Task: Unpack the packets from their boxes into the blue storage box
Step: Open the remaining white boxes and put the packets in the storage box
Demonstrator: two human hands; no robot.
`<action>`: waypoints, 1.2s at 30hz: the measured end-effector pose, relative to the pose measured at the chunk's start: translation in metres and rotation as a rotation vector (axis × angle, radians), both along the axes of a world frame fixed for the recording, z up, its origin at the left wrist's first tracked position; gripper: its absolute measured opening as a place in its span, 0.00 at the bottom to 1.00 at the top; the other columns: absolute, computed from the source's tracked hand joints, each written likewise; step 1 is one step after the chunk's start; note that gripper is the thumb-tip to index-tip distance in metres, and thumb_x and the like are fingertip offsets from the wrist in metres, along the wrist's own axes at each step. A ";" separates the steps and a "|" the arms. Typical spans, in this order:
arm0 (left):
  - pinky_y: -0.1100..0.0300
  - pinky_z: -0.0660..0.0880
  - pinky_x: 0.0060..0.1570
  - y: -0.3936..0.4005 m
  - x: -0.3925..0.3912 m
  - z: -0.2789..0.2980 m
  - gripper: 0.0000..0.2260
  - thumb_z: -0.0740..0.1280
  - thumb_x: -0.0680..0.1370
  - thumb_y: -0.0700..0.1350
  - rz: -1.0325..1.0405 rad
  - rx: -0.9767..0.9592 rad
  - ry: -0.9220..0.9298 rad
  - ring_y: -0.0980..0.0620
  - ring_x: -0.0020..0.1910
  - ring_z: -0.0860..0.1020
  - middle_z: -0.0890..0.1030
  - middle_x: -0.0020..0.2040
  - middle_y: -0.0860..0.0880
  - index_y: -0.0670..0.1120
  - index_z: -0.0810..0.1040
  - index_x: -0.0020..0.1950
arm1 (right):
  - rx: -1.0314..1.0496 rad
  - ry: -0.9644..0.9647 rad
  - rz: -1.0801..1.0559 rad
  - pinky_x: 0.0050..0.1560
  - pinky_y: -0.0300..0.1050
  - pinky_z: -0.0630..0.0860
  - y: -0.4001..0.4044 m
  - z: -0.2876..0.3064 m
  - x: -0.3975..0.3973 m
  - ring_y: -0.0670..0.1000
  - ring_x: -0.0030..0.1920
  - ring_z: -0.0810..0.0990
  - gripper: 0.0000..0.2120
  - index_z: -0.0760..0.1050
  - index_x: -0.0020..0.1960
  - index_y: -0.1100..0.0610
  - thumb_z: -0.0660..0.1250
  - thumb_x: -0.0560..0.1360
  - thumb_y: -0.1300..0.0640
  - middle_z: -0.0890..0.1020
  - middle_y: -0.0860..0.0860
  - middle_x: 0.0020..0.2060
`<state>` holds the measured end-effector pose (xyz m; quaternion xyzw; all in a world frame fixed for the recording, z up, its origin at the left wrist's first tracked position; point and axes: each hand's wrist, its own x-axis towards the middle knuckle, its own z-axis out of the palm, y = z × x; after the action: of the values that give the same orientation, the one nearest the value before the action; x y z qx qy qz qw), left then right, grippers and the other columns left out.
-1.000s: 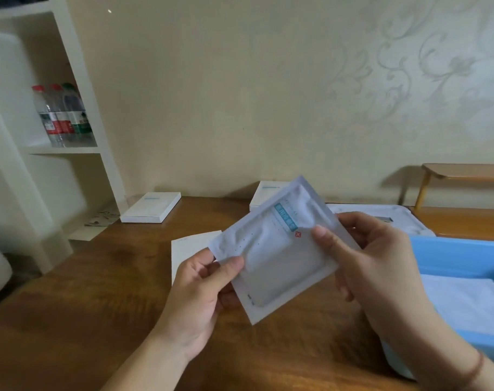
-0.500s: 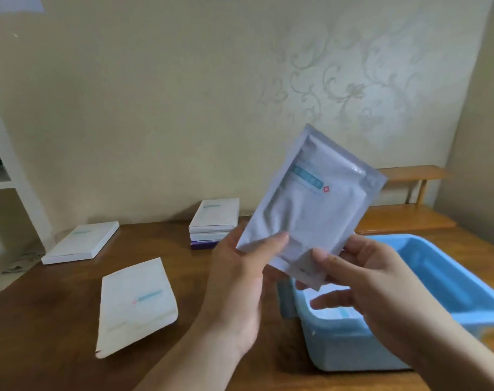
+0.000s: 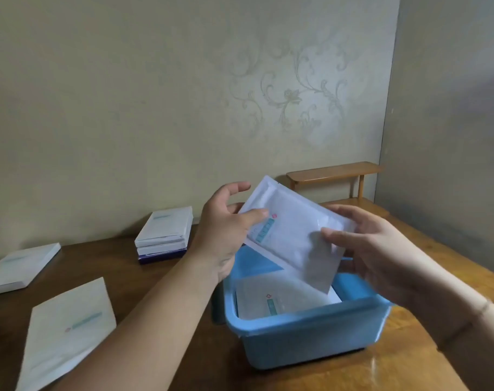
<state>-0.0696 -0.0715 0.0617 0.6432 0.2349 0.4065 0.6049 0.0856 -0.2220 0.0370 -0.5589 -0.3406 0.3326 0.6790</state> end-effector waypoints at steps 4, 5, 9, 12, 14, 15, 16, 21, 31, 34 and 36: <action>0.56 0.79 0.43 0.009 -0.005 -0.006 0.19 0.73 0.75 0.39 -0.020 0.162 0.174 0.52 0.45 0.83 0.85 0.45 0.48 0.53 0.74 0.62 | -0.124 -0.098 -0.012 0.31 0.46 0.80 0.009 0.000 0.017 0.51 0.35 0.84 0.15 0.77 0.58 0.55 0.70 0.74 0.67 0.83 0.57 0.44; 0.60 0.77 0.40 0.013 -0.007 -0.006 0.16 0.73 0.75 0.39 0.002 0.221 0.225 0.54 0.43 0.82 0.85 0.45 0.48 0.51 0.76 0.60 | -0.186 -0.161 0.039 0.31 0.46 0.80 0.011 0.000 0.020 0.51 0.35 0.84 0.13 0.78 0.57 0.55 0.69 0.75 0.67 0.83 0.55 0.41; 0.67 0.74 0.35 0.026 -0.013 -0.016 0.09 0.75 0.72 0.35 0.017 0.432 0.488 0.61 0.34 0.77 0.85 0.46 0.48 0.45 0.83 0.49 | -0.396 -0.374 0.143 0.32 0.47 0.81 0.024 -0.003 0.024 0.53 0.36 0.85 0.12 0.80 0.53 0.52 0.69 0.75 0.67 0.83 0.57 0.42; 0.75 0.69 0.33 0.027 -0.016 -0.027 0.07 0.74 0.72 0.38 0.021 0.662 0.711 0.65 0.30 0.76 0.84 0.41 0.57 0.50 0.84 0.46 | -0.475 -0.454 0.151 0.37 0.53 0.83 0.035 -0.009 0.020 0.60 0.43 0.85 0.12 0.80 0.53 0.50 0.72 0.74 0.64 0.82 0.60 0.47; 0.76 0.70 0.38 0.025 -0.016 -0.029 0.07 0.74 0.72 0.40 0.068 0.798 0.811 0.63 0.35 0.77 0.82 0.39 0.59 0.52 0.84 0.46 | -0.504 -0.512 0.161 0.35 0.48 0.82 0.040 -0.013 0.019 0.59 0.40 0.84 0.11 0.81 0.52 0.50 0.74 0.72 0.61 0.82 0.58 0.45; 0.72 0.73 0.42 0.024 -0.015 -0.031 0.07 0.73 0.73 0.40 0.076 0.828 0.844 0.62 0.37 0.77 0.82 0.38 0.59 0.52 0.84 0.46 | -0.523 -0.565 0.169 0.31 0.44 0.79 0.041 -0.015 0.019 0.55 0.36 0.83 0.11 0.81 0.52 0.49 0.74 0.72 0.60 0.81 0.55 0.42; 0.65 0.75 0.48 0.023 -0.014 -0.032 0.07 0.72 0.73 0.40 0.074 0.833 0.869 0.62 0.39 0.77 0.82 0.38 0.59 0.51 0.84 0.46 | -0.543 -0.622 0.174 0.28 0.40 0.76 0.042 -0.015 0.018 0.52 0.33 0.81 0.12 0.81 0.53 0.48 0.75 0.71 0.58 0.80 0.52 0.40; 0.57 0.67 0.56 0.024 -0.010 -0.039 0.06 0.70 0.75 0.42 0.123 0.898 0.932 0.61 0.46 0.75 0.81 0.37 0.60 0.54 0.82 0.47 | -0.596 -0.880 0.175 0.33 0.29 0.70 0.042 -0.017 0.016 0.42 0.43 0.78 0.13 0.78 0.53 0.42 0.75 0.71 0.51 0.79 0.43 0.52; 0.57 0.75 0.54 0.016 -0.036 -0.036 0.07 0.70 0.77 0.49 0.077 0.965 0.692 0.54 0.52 0.77 0.79 0.49 0.57 0.52 0.82 0.54 | -0.563 -1.298 -0.064 0.46 0.34 0.68 0.034 -0.012 0.005 0.41 0.43 0.73 0.18 0.77 0.61 0.42 0.72 0.71 0.44 0.79 0.41 0.56; 0.64 0.75 0.56 0.021 -0.085 -0.048 0.08 0.71 0.76 0.47 0.148 1.128 0.565 0.57 0.55 0.77 0.81 0.55 0.55 0.49 0.82 0.55 | -0.039 -1.271 -0.403 0.31 0.30 0.67 0.016 0.001 -0.029 0.38 0.30 0.73 0.09 0.76 0.50 0.37 0.72 0.70 0.42 0.81 0.38 0.41; 0.66 0.75 0.57 0.030 -0.136 -0.063 0.08 0.71 0.76 0.45 0.217 1.190 0.560 0.58 0.55 0.78 0.83 0.54 0.54 0.49 0.83 0.54 | 0.223 -1.093 -0.290 0.29 0.28 0.66 0.010 0.005 -0.071 0.41 0.29 0.74 0.02 0.79 0.45 0.40 0.69 0.73 0.46 0.80 0.38 0.38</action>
<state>-0.2054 -0.0419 -0.0009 0.9213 0.1819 0.3431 0.0186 0.0146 -0.2121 0.0415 -0.6156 -0.5949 -0.1389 0.4978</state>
